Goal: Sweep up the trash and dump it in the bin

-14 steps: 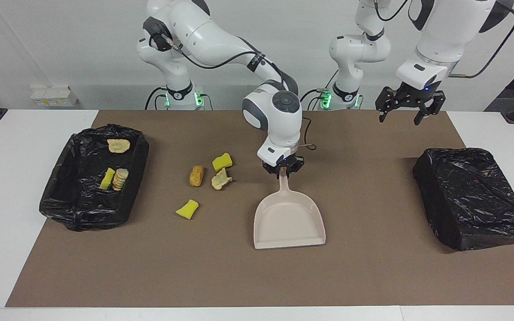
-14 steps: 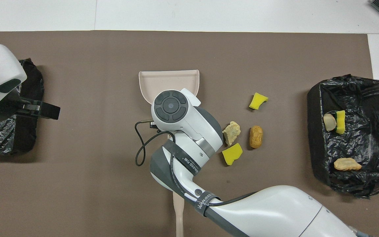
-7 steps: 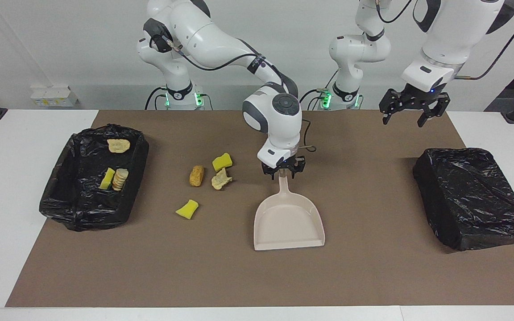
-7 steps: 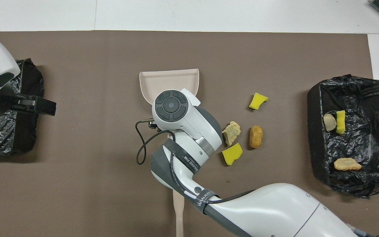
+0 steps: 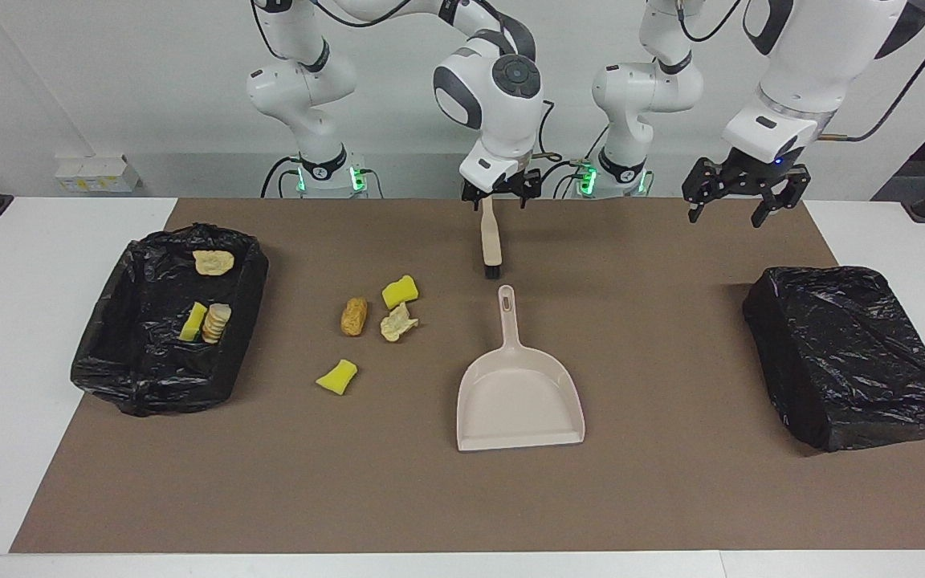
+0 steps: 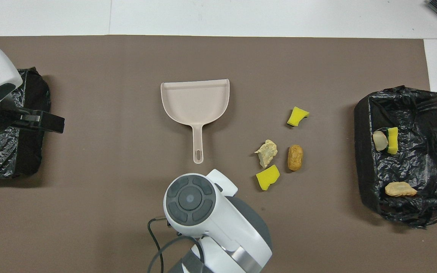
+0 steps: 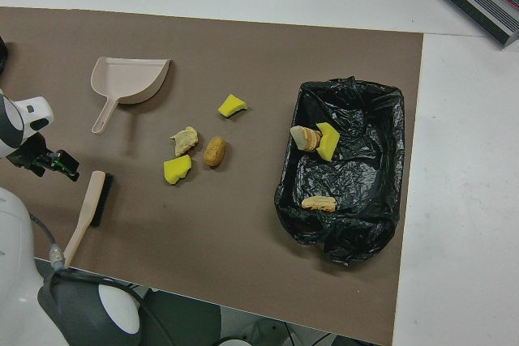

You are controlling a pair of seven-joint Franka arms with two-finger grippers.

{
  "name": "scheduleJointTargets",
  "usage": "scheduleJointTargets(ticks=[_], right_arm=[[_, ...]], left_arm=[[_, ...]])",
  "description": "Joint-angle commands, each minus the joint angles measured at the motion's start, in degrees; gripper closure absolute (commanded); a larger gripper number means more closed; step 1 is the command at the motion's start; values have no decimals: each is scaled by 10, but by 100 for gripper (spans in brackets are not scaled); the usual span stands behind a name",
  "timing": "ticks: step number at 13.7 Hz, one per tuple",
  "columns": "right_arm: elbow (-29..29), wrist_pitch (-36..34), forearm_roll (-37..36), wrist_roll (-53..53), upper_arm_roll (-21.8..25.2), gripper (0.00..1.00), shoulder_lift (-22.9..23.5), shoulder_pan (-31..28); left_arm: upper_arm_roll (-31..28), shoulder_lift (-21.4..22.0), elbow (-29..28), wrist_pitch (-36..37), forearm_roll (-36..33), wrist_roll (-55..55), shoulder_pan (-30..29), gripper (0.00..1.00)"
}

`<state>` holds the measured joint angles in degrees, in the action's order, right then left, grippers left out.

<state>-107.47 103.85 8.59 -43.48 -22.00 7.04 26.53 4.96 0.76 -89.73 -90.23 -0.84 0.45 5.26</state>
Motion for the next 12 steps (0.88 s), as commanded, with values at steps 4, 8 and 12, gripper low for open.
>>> scheduleJointTargets(ticks=[4, 8, 12], right_arm=[[-202, 110, 99, 7, 1, 0, -130, 25], [-251, 171, 110, 6, 1, 0, -134, 46], [-291, 238, 116, -6, 1, 0, -127, 85]], left_arm=[[6, 5, 10, 14, 6, 0, -2, 0], [17, 21, -21, 2, 14, -5, 10, 0], [21, 11, -97, -132, 26, -92, 97, 0]])
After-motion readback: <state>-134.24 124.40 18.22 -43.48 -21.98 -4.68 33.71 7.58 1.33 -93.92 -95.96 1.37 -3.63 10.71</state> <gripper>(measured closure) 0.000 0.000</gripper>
